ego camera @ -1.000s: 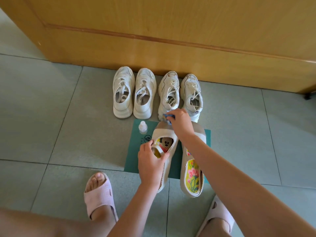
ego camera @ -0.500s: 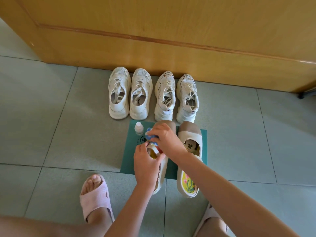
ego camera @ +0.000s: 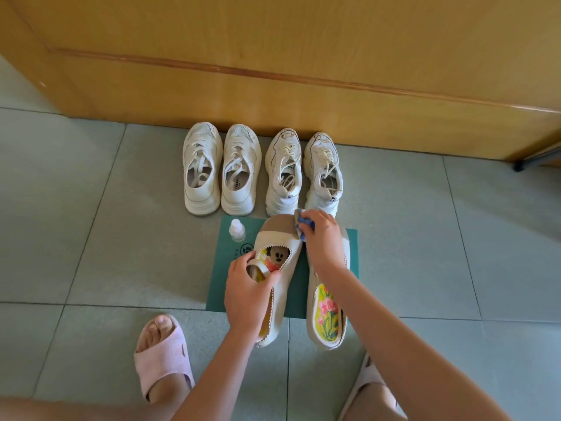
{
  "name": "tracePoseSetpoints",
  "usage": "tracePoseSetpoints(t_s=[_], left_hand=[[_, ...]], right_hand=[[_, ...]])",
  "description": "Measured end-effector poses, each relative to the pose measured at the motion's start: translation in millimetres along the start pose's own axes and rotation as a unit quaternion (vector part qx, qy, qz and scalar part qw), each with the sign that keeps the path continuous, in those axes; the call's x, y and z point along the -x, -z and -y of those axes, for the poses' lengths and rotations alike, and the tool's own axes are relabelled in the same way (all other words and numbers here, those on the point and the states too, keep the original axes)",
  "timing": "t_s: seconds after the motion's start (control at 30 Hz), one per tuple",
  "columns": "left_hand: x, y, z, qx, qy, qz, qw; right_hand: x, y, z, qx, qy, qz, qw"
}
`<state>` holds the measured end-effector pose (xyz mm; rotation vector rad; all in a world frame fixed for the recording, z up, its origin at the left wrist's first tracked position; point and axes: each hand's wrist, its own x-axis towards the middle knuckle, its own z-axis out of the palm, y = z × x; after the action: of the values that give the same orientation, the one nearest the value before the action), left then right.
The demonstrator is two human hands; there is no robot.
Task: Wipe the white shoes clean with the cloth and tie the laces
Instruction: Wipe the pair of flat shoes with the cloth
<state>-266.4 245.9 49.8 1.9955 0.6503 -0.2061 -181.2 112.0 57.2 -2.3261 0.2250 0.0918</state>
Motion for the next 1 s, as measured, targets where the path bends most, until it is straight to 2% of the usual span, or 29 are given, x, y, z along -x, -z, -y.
tracePoseSetpoints(t_s=[0.23, 0.4, 0.53, 0.73, 0.87, 1.0], left_hand=[[-3, -1, 8, 0.024, -0.015, -0.019, 0.999], [-6, 4, 12, 0.03, -0.002, -0.01, 1.0], [-6, 10, 12, 0.05, 0.013, 0.01, 0.999], [-9, 13, 11, 0.071, 0.019, 0.018, 0.997], [-8, 10, 14, 0.061, 0.005, 0.0, 0.998], [-9, 14, 15, 0.077, -0.013, 0.012, 0.997]], right_hand=[[56, -13, 6, 0.002, 0.013, 0.005, 1.0], [64, 2, 17, -0.059, 0.013, 0.048, 0.997], [27, 22, 23, -0.132, -0.012, -0.033, 0.991], [-5, -9, 16, -0.054, -0.01, 0.003, 0.998], [22, -17, 14, -0.058, -0.047, -0.039, 0.996], [58, -23, 18, -0.076, -0.033, -0.027, 0.996]])
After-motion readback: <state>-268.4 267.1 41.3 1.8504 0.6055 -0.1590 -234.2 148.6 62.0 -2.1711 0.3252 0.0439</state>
